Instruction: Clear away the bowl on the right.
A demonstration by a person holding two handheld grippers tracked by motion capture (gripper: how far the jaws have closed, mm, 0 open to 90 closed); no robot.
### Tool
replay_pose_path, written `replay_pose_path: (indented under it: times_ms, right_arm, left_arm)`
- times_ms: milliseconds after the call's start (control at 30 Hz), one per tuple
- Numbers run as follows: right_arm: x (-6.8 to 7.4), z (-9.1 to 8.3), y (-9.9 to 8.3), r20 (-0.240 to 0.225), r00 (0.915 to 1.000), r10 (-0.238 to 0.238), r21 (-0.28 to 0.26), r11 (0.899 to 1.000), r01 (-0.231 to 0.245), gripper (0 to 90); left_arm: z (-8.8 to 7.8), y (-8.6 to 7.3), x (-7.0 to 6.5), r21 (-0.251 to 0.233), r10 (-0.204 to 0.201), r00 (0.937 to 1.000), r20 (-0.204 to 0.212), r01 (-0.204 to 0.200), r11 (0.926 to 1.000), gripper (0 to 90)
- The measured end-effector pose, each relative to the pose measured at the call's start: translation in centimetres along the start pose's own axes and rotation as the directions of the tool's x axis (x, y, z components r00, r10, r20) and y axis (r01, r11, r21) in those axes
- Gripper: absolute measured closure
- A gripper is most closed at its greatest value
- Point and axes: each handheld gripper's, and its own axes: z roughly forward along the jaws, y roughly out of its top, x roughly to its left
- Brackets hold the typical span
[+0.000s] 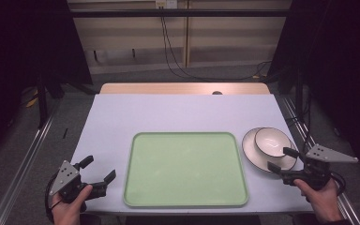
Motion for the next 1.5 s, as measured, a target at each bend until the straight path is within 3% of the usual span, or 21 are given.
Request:
replay_pose_path:
  times_ms: [167, 200, 233, 300, 600, 867, 900, 1033, 1100, 1167, 1467, 1500]
  right_arm:
    - [-1.4, -0.2, 0.5, 0.054, 0.9985, 0.006, 0.014, 1.000, -0.007, 14.6]
    - [-1.6, -0.1, 0.5, 0.052, 0.9986, 0.007, 0.038, 0.999, -0.009, 14.4]
    - [-2.2, 0.1, 0.7, 0.086, 0.9963, -0.007, 0.094, 0.996, -0.001, 13.8]
    - [-2.9, 0.1, 0.9, 0.099, 0.9951, 0.000, 0.086, 0.996, -0.009, 15.6]
    - [-5.5, 0.7, 1.6, 0.122, 0.9919, 0.037, 0.129, 0.990, -0.052, 17.6]
    - [-7.2, 2.2, 2.2, 0.134, 0.9906, 0.028, 0.190, 0.980, -0.054, 24.4]
    - [-7.6, 2.5, 2.3, 0.116, 0.9930, 0.024, 0.205, 0.978, -0.048, 28.0]
    - [-9.1, 3.4, 2.5, 0.128, 0.9909, 0.041, 0.227, 0.971, -0.070, 29.9]
    - [-9.5, 3.9, 2.4, 0.139, 0.9895, 0.040, 0.250, 0.965, -0.074, 31.1]
    - [-10.0, 4.9, 2.2, 0.148, 0.9882, 0.040, 0.286, 0.955, -0.081, 38.8]
    - [-10.8, 6.0, 1.5, 0.141, 0.9886, 0.054, 0.349, 0.931, -0.101, 44.6]
    - [-10.7, 6.2, 1.3, 0.155, 0.9850, 0.077, 0.364, 0.922, -0.129, 48.4]
  left_arm:
    - [0.0, 0.0, 0.0, -0.003, -0.002, 1.0000, 0.004, 0.002, 1.0000, 2.4]
    - [0.0, 0.0, 0.0, 0.001, 0.002, 1.0000, -0.001, -0.002, 1.0000, 2.4]
    - [0.0, 0.0, 0.0, 0.000, 0.002, 1.0000, 0.001, -0.002, 1.0000, 2.4]
    - [0.0, 0.0, 0.0, 0.003, 0.003, 1.0000, 0.000, -0.003, 1.0000, 2.4]
    - [0.1, 0.0, 0.0, 0.010, 0.013, 0.9999, 0.006, -0.013, 0.9999, 2.4]
    - [0.2, -0.1, 0.0, 0.010, 0.003, 0.9998, 0.019, -0.004, 0.9999, 2.4]
    - [0.2, -0.1, 0.0, 0.011, 0.006, 0.9999, 0.016, -0.006, 0.9999, 2.4]
    - [0.2, -0.1, 0.1, 0.016, 0.005, 0.9999, 0.013, -0.005, 0.9999, 2.4]
    - [0.3, -0.1, 0.0, 0.017, 0.003, 0.9999, 0.013, -0.003, 0.9998, 2.5]
    - [0.3, -0.1, 0.0, 0.015, 0.002, 0.9998, 0.018, -0.002, 0.9999, 2.5]
    - [0.3, -0.1, 0.0, 0.020, 0.011, 0.9998, 0.019, -0.012, 0.9997, 2.5]
    - [0.3, -0.1, 0.0, 0.020, 0.012, 0.9997, 0.020, -0.012, 0.9997, 2.5]
